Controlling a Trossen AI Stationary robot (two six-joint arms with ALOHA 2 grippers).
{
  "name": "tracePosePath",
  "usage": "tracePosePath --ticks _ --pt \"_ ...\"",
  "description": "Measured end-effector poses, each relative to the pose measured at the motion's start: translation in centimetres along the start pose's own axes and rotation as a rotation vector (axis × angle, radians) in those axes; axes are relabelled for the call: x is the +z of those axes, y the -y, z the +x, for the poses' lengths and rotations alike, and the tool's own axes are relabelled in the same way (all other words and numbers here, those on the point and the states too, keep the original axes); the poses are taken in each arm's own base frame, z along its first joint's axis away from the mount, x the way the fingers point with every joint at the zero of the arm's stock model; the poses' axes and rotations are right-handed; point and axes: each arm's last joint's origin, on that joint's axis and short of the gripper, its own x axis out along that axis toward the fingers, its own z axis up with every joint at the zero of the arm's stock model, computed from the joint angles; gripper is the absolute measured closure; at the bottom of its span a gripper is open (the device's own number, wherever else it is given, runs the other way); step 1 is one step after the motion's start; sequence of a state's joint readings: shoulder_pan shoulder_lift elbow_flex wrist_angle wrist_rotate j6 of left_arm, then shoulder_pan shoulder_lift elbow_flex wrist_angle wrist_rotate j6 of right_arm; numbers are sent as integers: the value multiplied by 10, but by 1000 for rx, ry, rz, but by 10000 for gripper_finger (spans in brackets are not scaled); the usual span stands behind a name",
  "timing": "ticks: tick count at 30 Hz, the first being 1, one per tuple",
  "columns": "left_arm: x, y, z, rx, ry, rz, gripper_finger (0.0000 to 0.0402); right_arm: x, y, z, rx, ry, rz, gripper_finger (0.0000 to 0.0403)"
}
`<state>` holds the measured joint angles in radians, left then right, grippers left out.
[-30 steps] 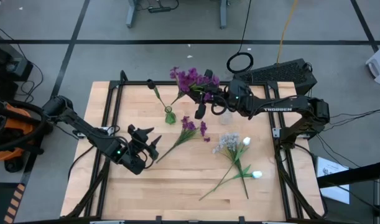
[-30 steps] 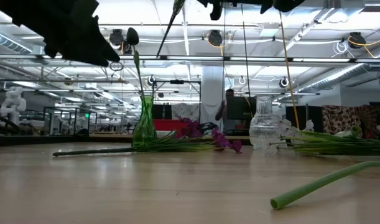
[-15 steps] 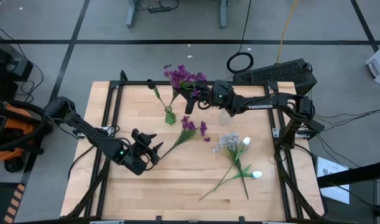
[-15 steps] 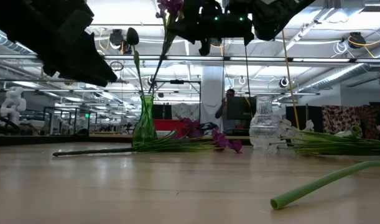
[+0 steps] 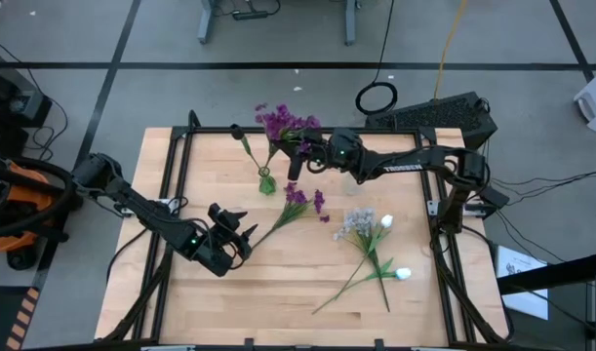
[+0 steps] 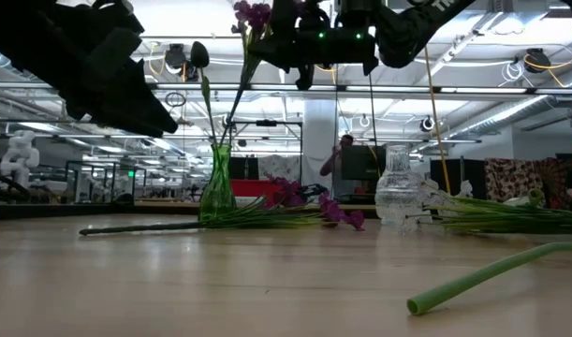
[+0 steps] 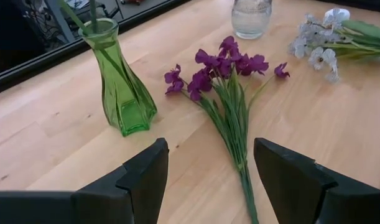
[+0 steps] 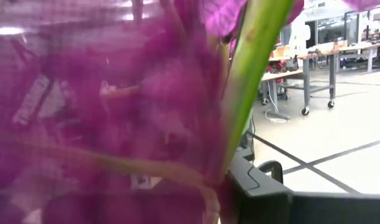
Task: Sort flowers into vase by color
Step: Put the right purple flowers into the green vase
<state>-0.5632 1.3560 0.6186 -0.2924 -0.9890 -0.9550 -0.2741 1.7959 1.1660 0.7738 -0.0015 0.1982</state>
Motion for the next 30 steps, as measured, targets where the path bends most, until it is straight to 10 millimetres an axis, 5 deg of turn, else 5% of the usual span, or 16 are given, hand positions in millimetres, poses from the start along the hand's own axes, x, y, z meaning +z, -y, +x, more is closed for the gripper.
tracePosePath --ticks 20,30 --pt "2 -1 3 13 2 -11 160 -18 3 4 -14 -71 -29 393" --pt "13 2 11 -16 28 -8 160 -21 4 3 -20 -104 -35 343"
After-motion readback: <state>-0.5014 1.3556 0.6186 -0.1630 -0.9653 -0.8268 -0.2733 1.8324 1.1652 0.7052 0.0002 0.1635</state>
